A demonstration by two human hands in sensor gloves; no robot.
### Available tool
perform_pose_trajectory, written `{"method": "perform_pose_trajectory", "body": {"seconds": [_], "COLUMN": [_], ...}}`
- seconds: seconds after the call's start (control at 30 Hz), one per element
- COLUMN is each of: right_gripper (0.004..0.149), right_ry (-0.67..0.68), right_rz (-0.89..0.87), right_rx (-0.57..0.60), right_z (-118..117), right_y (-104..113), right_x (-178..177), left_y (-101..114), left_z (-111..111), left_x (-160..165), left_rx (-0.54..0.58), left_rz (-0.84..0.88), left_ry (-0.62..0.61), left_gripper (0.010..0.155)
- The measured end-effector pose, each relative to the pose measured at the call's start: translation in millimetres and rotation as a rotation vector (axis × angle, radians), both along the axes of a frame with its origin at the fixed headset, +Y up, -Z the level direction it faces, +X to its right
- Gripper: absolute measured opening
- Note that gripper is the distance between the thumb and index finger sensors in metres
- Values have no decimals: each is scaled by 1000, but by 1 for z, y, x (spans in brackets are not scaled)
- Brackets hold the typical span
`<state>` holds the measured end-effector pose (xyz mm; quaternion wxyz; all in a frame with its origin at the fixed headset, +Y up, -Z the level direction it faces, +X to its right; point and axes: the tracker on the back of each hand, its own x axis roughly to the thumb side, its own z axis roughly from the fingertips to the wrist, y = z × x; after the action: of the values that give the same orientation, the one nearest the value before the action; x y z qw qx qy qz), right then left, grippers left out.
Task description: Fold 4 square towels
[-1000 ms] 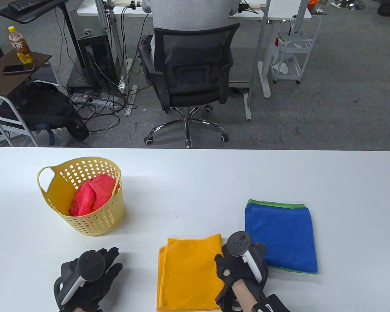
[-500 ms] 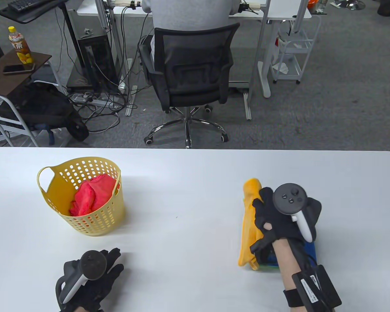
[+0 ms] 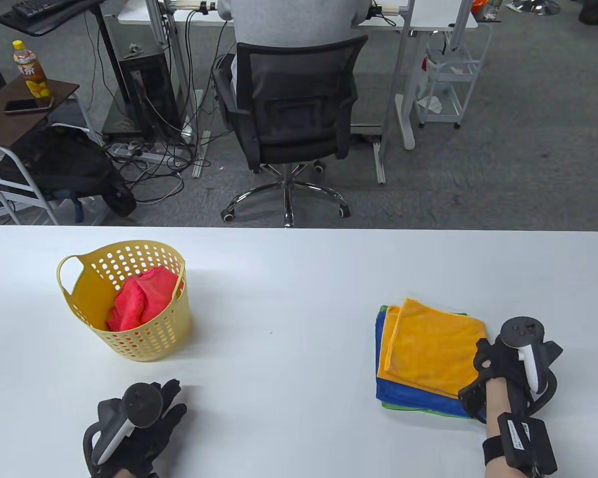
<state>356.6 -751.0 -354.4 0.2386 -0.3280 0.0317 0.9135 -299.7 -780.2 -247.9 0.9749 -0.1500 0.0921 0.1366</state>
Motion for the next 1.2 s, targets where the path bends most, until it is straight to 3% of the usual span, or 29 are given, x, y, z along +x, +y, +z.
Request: {"method": "perform_pose_trajectory", "body": {"seconds": [0.13,0.23,0.33,0.4,0.5,0.6,0.67,0.8,0.87,1.03,1.13,1.2], "right_gripper": [72,73,72,72,72,72,72,72,71,70,70,69], "right_ry": [127,293,420,496,564,574,563,550,554,544,520,512], "right_rz": [-44,-110,-183,-200,-134,-151,-183,-215,-223,-270,-290,-306], "right_rx": [127,326,513,592,557,547,567,618,634,700,695,708], "right_z": [-3,4,21,32,33,28,27,30,32,30,27,25], "right_y": [47,104,133,135,123,117,117,123,125,122,117,114], "right_x": [-39,-92,-130,-151,-163,-158,-152,-143,-141,-133,-124,-120], "left_y": [-1,4,14,26,50,90,124,189,204,183,161,145], "left_z": [0,3,6,9,17,22,14,-34,-78,-162,-188,-198], "left_x": [5,9,12,13,14,14,13,14,17,12,0,-8], "left_rx": [-5,27,79,134,219,303,421,475,340,-2,-103,-140], "left_rz": [-34,-55,-84,-100,-79,-80,-91,-124,-153,-327,-360,-279], "left_ry": [-17,-32,-38,-38,-33,-17,9,106,180,298,381,418], "left_gripper": [66,67,68,68,67,65,63,63,64,65,68,70]}}
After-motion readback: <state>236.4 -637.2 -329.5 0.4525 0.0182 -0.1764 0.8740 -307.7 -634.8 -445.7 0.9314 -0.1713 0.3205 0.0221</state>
